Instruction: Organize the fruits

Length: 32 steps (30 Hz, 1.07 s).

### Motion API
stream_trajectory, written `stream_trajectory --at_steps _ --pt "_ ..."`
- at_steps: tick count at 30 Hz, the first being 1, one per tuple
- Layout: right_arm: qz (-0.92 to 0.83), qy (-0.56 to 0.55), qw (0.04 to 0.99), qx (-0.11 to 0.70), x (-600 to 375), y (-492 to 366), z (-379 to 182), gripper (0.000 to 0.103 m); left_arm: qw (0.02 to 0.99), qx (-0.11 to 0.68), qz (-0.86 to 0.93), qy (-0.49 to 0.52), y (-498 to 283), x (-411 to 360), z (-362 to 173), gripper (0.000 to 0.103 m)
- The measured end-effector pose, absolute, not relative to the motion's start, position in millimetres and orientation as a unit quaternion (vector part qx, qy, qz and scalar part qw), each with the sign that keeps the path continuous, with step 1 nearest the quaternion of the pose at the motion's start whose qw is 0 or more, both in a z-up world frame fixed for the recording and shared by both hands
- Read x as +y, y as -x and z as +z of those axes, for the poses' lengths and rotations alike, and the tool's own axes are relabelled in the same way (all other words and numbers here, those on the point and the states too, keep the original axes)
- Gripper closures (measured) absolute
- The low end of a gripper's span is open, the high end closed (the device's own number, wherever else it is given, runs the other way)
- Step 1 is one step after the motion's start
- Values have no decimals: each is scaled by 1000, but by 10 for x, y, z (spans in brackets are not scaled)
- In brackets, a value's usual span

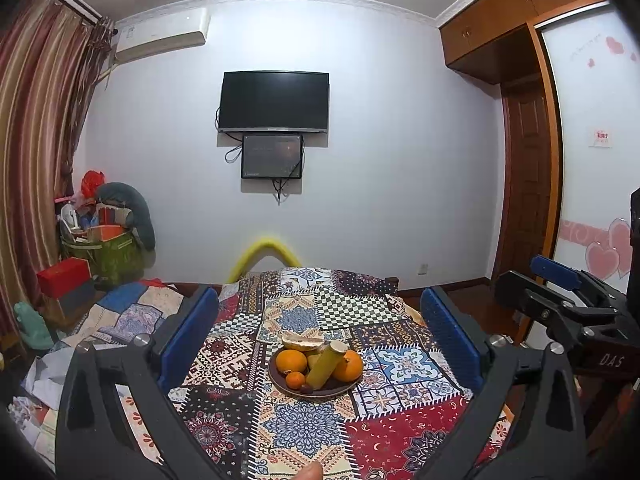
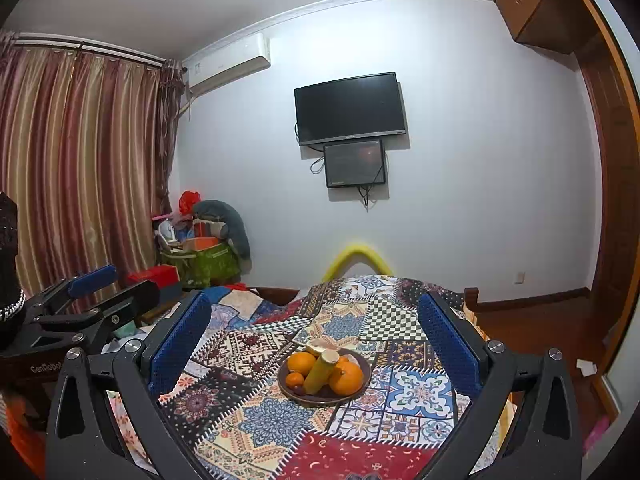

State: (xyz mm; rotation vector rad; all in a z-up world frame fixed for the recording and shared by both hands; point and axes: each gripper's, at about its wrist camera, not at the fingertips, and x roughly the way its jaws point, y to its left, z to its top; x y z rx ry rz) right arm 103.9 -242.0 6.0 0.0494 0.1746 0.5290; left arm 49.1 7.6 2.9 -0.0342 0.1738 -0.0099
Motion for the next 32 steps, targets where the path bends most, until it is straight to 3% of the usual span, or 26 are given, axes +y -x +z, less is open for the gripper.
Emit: stream_trajectory --at_steps 32 --pt "254 -29 961 104 -2403 -1121 9 0 995 100 -10 16 -594 102 -73 1"
